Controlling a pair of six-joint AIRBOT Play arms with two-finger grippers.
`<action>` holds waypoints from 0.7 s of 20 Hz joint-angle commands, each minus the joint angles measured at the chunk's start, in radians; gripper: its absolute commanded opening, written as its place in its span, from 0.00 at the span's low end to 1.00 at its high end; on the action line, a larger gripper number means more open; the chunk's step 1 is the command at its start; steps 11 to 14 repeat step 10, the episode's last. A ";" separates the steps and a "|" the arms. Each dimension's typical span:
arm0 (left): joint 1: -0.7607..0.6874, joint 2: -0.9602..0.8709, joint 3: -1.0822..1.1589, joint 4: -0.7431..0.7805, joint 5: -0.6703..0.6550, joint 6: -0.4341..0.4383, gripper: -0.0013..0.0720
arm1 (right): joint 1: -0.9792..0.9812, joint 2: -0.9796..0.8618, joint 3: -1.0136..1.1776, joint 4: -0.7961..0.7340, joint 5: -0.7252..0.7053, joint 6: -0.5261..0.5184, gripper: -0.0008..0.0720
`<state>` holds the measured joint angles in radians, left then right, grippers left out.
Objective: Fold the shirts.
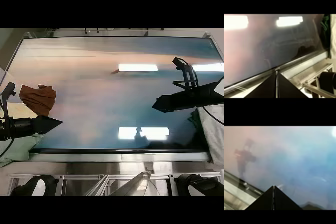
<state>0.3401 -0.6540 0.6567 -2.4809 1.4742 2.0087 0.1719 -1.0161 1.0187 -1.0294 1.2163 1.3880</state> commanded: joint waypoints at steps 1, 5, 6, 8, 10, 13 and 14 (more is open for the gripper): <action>0.001 0.034 -0.037 0.001 0.014 -0.009 0.05 | 0.013 0.018 -0.023 0.051 -0.023 -0.012 0.03; 0.001 0.034 -0.037 0.001 0.021 -0.009 0.05 | 0.013 0.018 -0.023 0.050 -0.024 -0.012 0.03; 0.001 0.034 -0.037 0.001 0.021 -0.009 0.05 | 0.013 0.018 -0.023 0.050 -0.024 -0.012 0.03; 0.001 0.034 -0.037 0.001 0.022 -0.009 0.05 | 0.013 0.018 -0.023 0.050 -0.024 -0.012 0.03; 0.001 0.034 -0.037 0.001 0.022 -0.009 0.05 | 0.013 0.018 -0.023 0.050 -0.024 -0.012 0.03; 0.001 0.034 -0.037 0.001 0.022 -0.009 0.05 | 0.013 0.018 -0.023 0.050 -0.024 -0.012 0.03; 0.001 0.034 -0.037 0.001 0.022 -0.009 0.05 | 0.013 0.018 -0.023 0.050 -0.024 -0.012 0.03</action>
